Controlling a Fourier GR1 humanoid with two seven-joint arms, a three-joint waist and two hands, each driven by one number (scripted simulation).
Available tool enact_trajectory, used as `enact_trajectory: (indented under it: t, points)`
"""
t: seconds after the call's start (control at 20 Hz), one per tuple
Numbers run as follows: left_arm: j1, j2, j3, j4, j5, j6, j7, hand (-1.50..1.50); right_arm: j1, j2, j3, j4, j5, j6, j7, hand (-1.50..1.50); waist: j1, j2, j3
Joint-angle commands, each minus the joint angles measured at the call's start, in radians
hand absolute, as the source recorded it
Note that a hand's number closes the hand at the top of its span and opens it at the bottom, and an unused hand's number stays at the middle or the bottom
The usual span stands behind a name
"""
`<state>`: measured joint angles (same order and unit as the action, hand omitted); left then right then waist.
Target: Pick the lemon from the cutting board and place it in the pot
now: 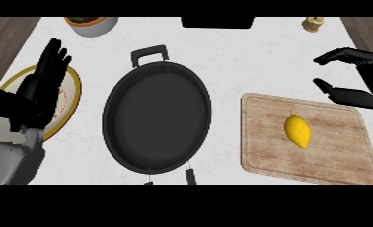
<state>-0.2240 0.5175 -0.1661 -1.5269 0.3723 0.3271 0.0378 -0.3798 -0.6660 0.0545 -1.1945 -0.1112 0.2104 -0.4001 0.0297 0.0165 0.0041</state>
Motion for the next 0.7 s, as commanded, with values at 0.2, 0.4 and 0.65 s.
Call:
enact_trajectory:
  t: [0.2, 0.4, 0.65]
  points:
    - [-0.003, -0.062, -0.011, -0.068, -0.006, 0.070, 0.073, 0.00, -0.022, -0.038, -0.077, 0.402, 0.046, 0.153, -0.542, -1.50, 0.008, -0.006, 0.001]
    - [0.032, -0.061, 0.016, -0.047, -0.013, 0.036, 0.061, 0.00, -0.095, -0.059, -0.023, 0.445, 0.140, 0.199, -0.588, -1.50, -0.010, -0.012, -0.003]
    - [-0.016, -0.041, 0.027, -0.061, -0.015, 0.042, 0.110, 0.00, -0.156, -0.166, 0.119, 0.312, 0.231, 0.299, -0.377, -1.50, -0.014, -0.017, -0.005]
